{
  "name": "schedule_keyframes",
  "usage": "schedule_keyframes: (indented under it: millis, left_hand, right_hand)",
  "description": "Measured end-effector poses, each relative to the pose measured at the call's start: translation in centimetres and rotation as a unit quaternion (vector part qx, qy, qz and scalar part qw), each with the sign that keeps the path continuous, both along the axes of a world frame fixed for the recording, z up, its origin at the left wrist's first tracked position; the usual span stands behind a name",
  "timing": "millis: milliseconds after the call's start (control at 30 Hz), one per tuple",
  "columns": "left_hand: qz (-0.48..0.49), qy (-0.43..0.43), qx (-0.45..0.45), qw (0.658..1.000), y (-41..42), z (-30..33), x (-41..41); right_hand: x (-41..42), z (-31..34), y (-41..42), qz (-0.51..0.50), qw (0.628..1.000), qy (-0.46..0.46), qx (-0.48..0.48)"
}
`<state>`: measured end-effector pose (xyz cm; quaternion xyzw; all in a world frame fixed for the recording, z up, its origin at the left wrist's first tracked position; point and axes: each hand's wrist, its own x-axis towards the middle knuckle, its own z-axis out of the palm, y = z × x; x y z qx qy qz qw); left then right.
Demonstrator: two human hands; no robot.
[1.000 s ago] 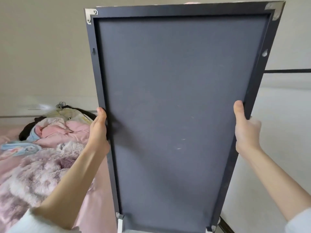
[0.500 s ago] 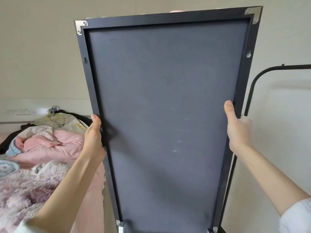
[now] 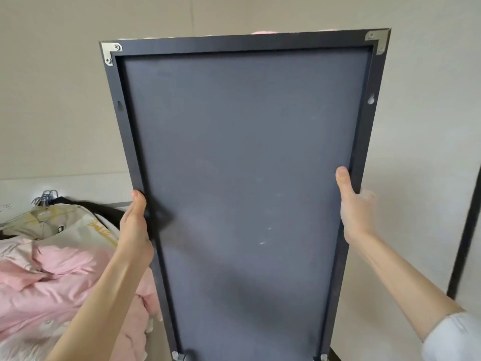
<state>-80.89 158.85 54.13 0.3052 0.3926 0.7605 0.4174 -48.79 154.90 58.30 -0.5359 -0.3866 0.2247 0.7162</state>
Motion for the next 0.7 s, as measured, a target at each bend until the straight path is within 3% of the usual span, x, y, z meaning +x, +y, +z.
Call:
schedule_keyframes:
  millis: [700]
  left_hand:
    - [0.039, -0.012, -0.047, 0.998, 43.1, -2.2, -3.3]
  right_hand:
    - [-2.6, -1.7, 47.2, 0.066, 0.997, -0.022, -0.017]
